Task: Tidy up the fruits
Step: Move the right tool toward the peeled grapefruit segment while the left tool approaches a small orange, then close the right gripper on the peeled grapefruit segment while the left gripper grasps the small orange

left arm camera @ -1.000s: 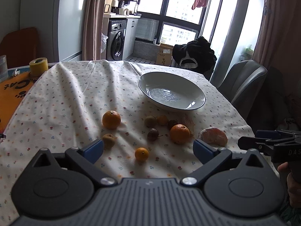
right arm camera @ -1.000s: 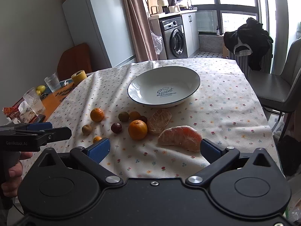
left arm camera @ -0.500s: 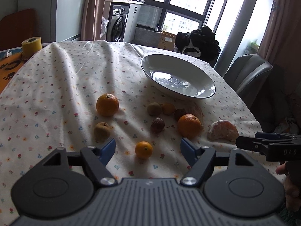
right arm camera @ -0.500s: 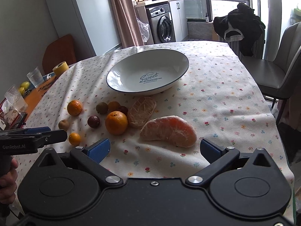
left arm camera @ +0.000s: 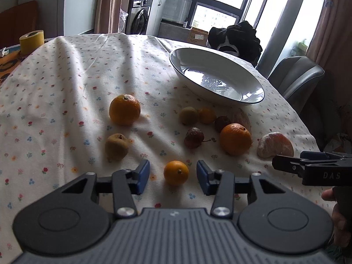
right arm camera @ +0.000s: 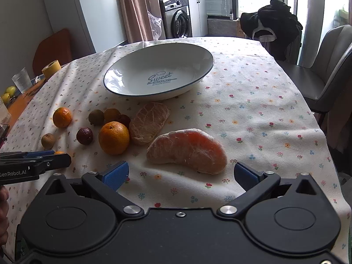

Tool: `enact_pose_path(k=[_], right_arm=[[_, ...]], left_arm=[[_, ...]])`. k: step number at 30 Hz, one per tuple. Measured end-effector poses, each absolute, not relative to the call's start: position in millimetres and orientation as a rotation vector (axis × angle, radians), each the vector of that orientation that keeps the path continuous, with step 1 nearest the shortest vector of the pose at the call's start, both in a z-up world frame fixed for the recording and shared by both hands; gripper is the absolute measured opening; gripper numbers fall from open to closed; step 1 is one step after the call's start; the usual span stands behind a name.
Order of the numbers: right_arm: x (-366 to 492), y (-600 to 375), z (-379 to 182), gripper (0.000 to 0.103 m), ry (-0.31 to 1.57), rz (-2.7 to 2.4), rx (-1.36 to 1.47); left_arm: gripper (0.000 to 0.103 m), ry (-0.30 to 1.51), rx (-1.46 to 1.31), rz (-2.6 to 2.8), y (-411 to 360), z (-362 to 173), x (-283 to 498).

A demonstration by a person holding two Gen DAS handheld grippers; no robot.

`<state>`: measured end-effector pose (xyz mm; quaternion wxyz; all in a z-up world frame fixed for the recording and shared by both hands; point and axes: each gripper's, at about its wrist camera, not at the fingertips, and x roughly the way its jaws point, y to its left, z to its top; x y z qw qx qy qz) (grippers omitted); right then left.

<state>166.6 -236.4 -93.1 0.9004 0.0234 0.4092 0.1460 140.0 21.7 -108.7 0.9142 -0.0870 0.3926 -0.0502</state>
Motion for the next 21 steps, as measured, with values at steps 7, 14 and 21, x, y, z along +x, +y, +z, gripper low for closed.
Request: enact_pose_path(k=[7,14,21], right_arm=[[174,-231,-99,0.103,0.834,0.275,0.026],[184,-222,-104,0.103,0.842,0.251,0.031],[190,-210,-112,0.103,0.83,0.152,-0.01]], left_arm=[[0.022,0.803,-0.198,-0.107,26,-105,143],[0.022,0.785,-0.207,-0.105,27,-101,147],[0.023,0.779,-0.217,-0.101,30,-101,150]])
